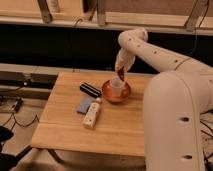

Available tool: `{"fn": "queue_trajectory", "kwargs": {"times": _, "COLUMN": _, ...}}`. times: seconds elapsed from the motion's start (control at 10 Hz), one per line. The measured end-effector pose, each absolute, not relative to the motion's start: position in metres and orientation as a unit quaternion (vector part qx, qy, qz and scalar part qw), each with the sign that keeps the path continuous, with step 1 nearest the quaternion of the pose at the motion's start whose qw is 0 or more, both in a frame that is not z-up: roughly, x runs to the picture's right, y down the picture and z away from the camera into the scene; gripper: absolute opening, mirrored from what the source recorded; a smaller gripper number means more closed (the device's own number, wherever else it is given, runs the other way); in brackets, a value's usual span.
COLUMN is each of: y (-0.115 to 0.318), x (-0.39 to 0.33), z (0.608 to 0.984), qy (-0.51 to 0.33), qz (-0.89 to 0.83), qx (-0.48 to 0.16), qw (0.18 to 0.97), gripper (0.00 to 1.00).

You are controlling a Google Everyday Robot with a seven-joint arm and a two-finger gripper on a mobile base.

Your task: Place the pepper in the ceramic cup

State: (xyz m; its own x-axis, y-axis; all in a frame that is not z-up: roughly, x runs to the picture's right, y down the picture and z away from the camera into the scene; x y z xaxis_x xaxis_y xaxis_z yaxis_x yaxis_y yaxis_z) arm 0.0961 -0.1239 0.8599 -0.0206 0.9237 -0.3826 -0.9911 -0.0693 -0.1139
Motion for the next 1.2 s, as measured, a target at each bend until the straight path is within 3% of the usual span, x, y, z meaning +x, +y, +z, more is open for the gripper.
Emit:
{"fn": "queue_trajectory", "kwargs": {"times": 0.2, "y": -0.137, "x": 0.081, "z": 0.868, "qy": 0.051, "qz": 0.717, "qx": -0.198, "qw": 0.666, "gripper": 0.00}}
{"fn": "queue_trajectory", "kwargs": {"times": 0.8, "y": -0.105, "x": 0.079, "z": 0.878, "qy": -0.050, "qz": 0.742, "qx": -0.259, "qw": 0.617, "gripper": 0.01}}
{"fn": "queue_trajectory", "kwargs": {"times": 1.2, "y": -0.105, "x": 0.075, "z": 0.877, "qy": -0.052, "qz": 0.741, "qx": -0.262, "qw": 0.617, "gripper": 0.38}}
